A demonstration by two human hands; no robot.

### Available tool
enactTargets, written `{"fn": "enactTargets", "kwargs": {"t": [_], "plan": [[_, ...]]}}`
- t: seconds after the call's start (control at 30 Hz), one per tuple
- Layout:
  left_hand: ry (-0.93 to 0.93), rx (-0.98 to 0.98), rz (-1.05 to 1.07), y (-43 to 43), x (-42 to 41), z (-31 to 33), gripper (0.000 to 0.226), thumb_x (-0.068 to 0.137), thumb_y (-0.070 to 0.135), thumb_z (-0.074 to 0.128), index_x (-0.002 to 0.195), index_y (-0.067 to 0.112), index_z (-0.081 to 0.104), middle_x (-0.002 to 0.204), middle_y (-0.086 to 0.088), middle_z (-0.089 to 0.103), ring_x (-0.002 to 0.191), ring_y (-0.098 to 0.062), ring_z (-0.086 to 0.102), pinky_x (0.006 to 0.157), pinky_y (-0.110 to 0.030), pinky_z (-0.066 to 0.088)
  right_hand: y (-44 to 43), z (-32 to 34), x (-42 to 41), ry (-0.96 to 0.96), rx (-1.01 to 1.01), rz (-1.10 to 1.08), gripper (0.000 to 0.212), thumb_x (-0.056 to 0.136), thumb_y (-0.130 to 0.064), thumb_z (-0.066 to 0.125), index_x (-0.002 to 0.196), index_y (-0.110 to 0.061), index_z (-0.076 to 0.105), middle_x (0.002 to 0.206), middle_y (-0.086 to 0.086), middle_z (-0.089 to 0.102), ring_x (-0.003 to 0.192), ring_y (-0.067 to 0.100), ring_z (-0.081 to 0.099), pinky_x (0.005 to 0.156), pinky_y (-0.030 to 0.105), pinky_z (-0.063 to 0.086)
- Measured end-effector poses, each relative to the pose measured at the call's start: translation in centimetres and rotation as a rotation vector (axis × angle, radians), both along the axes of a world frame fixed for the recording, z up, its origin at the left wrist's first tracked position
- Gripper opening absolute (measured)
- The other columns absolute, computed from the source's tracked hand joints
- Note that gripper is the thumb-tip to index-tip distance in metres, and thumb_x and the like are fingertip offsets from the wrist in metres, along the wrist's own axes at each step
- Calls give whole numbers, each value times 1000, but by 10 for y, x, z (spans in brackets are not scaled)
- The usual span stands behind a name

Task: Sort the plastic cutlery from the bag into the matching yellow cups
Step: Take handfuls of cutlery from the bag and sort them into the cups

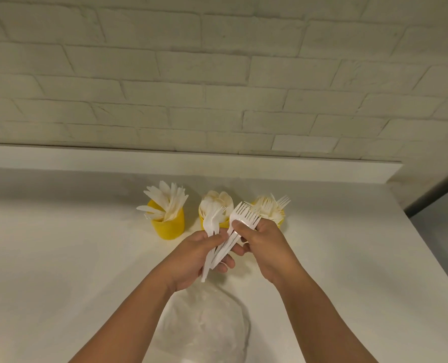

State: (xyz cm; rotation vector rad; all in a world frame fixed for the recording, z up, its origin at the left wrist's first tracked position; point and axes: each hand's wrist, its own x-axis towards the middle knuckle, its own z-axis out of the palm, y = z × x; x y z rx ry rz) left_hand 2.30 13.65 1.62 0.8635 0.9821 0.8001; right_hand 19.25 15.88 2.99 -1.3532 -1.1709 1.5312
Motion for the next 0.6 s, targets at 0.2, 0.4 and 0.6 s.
{"fn": "enactTargets", "kwargs": {"t": [0.2,0.4,0.6], "plan": [[236,144,4,2,10,-6,33,111,30,43,113,3,62,88,-1,72,64,-19,47,55,-26,37,6,9,13,25,-1,-38,20,102,-12,58,87,-5,69,70,12,62,56,20,49,56,33,43],[173,90,87,7,22,-9,32,111,29,43,119,11,68,104,-4,78,74,-17,63,56,-26,47,13,21,32,113,52,-150,18,101,-2,57,87,-1,68,71,15,64,55,22,55,48,29,48],[312,122,215,22,29,-21,29,109,29,46,106,18,73,80,4,61,48,-7,36,44,-19,30,30,40,101,145,284,-534,16,101,-4,57,89,-8,68,69,1,66,55,16,57,53,30,53]]}}
